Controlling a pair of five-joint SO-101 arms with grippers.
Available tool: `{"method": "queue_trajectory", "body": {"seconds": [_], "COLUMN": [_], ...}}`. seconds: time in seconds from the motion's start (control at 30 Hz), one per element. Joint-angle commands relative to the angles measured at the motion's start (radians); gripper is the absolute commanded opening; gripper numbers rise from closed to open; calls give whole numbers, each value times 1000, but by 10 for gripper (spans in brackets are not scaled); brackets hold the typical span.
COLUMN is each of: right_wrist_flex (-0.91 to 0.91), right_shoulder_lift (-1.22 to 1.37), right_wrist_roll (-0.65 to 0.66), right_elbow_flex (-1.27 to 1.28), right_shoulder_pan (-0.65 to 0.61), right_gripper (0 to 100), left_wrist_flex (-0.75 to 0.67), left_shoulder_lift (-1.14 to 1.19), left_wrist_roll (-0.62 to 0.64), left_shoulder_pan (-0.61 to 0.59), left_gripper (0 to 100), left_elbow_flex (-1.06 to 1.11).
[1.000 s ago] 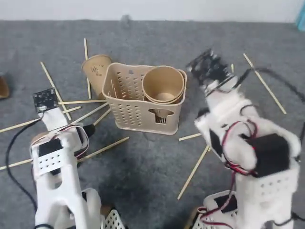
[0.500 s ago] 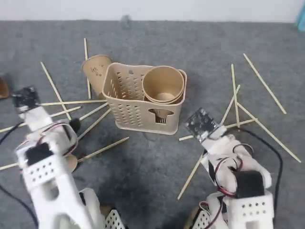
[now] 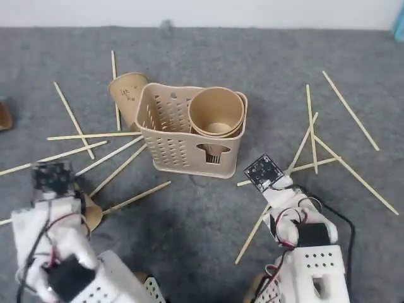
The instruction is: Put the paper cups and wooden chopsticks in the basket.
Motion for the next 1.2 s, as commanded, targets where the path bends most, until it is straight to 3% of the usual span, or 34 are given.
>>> {"method": "queue_trajectory", "body": {"seconds": [0.0, 0.13, 0.3, 0.67, 0.83, 0.93, 1.03, 1.17], "right_wrist_flex": [-19, -16, -16, -15, -15, -15, -15, -15], "right_shoulder_lift": [-4, -4, -4, -10, -10, -10, -10, -10], "right_wrist_roll": [-11, -11, -11, -11, -11, -11, -11, -12], "right_elbow_flex": [-11, -11, -9, -8, -8, -8, -8, -6], "right_shoulder_pan": [12, 12, 13, 44, 44, 44, 44, 44], "right_gripper": [8, 8, 8, 8, 8, 8, 8, 8], "left_wrist_flex": [87, 124, 107, -189, -324, -327, -299, -176], "left_shoulder_lift": [-120, -178, -169, -169, -170, -172, -172, -169], "left_wrist_roll": [-209, -402, -466, -367, -367, -365, -338, -201], "left_shoulder_pan": [-54, -118, -121, -58, -57, -26, -12, -8], "left_gripper": [309, 309, 309, 292, 119, 21, 12, 12], "left_elbow_flex": [88, 136, 148, 383, 493, 486, 447, 321]}}
